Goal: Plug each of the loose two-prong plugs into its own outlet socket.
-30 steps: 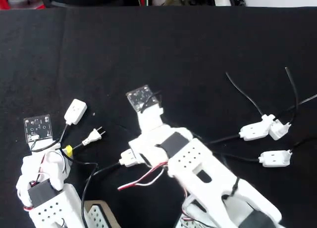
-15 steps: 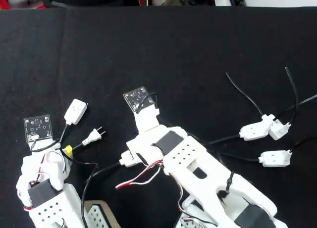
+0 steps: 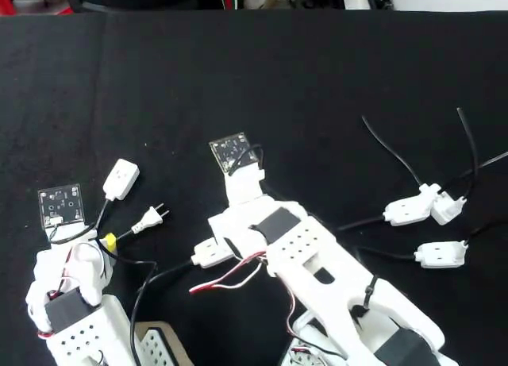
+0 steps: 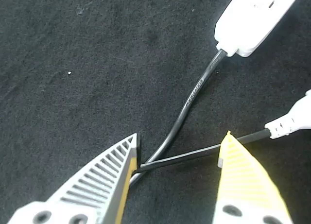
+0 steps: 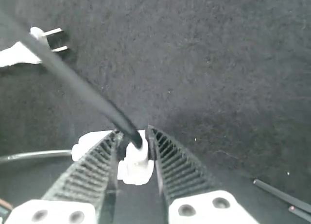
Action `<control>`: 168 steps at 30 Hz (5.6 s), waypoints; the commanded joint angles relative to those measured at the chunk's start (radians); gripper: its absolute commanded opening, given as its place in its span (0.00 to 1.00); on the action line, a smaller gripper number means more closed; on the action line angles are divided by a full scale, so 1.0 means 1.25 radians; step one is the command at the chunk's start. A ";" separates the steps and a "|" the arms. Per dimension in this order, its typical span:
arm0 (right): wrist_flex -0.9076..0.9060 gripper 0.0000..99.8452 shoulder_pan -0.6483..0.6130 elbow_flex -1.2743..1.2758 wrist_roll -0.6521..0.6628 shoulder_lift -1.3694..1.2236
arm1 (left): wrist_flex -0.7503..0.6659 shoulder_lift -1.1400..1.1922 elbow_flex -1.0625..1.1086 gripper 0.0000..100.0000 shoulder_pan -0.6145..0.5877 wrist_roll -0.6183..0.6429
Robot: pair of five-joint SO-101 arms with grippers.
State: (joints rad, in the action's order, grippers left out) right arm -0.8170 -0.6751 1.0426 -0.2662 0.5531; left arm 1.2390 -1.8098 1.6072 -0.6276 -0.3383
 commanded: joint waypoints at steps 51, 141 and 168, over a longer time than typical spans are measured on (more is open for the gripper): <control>-0.635 0.08 0.238 -0.961 0.338 -0.947 | -0.012 -0.007 0.009 0.27 -0.008 -0.055; 0.277 0.01 0.034 -0.067 -0.238 0.177 | -0.430 -0.007 -0.012 0.27 0.600 0.270; 0.108 0.01 -0.060 -0.104 -0.136 0.176 | -0.436 -0.007 -0.041 0.27 0.554 0.378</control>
State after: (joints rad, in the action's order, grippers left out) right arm -0.6513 -0.7043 0.9352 -0.4519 0.7756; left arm 0.7158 -1.8052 1.6241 0.0890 0.1250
